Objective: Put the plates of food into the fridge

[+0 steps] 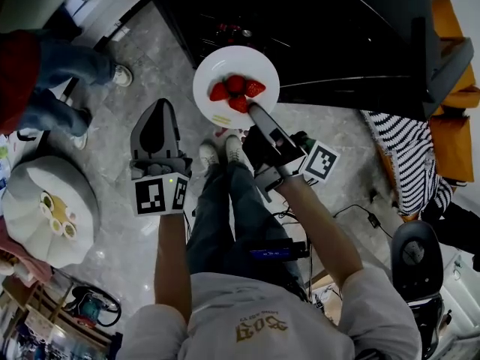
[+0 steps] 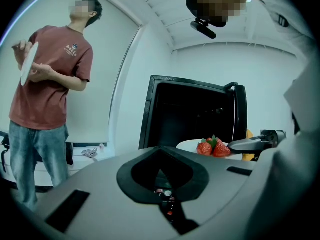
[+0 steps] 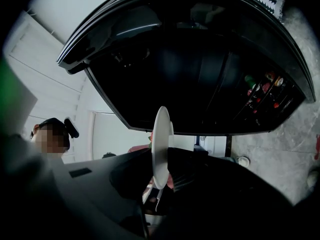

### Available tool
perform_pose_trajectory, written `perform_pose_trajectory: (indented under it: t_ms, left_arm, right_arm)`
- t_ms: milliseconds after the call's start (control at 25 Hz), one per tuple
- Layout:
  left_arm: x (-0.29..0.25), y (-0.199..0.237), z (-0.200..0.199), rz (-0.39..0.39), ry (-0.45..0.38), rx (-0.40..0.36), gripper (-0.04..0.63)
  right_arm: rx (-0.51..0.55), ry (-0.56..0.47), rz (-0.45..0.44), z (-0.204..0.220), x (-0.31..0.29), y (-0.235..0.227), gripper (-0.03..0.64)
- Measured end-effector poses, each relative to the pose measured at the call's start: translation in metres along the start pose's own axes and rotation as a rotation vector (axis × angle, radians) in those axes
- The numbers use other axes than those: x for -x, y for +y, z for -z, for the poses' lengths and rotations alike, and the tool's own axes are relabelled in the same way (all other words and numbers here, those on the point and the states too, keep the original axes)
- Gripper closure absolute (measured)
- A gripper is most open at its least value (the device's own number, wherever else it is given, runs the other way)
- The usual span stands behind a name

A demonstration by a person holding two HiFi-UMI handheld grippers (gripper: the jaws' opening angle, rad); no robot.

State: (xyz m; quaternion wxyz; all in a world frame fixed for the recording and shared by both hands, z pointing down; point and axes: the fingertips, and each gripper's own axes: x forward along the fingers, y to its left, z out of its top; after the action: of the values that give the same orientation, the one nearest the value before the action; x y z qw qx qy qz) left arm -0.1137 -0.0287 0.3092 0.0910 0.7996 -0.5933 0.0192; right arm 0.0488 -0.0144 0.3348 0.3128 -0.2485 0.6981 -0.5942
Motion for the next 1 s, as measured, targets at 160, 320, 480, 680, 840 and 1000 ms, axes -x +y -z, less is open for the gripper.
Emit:
perform_pose_trajectory:
  t_ms: [160,320,480,680,840,1000]
  left_arm:
    - [0.0,0.001,0.007,-0.005,-0.001,0.002,0.588]
    - [0.0,0.003,0.013,-0.016,0.0,0.014,0.589]
    - [0.0,0.002,0.02,-0.027,-0.01,0.028,0.589]
    - [-0.005,-0.001,0.027,-0.031,-0.01,0.036,0.589]
    - [-0.005,-0.004,0.033,-0.031,-0.002,0.033,0.589]
    - [-0.004,-0.004,0.041,-0.033,0.008,0.026,0.589]
  right_arm:
    - [0.007,0.0,-0.001,0.0,0.001,-0.004,0.545]
    - [0.016,0.001,0.006,-0.001,0.003,-0.01,0.545]
    - [0.017,-0.006,0.005,-0.001,0.004,-0.016,0.545]
    - [0.013,-0.004,0.009,0.0,0.005,-0.02,0.546]
    - [0.009,-0.001,0.013,0.0,0.008,-0.026,0.545]
    - [0.005,-0.006,0.008,0.001,0.009,-0.032,0.545]
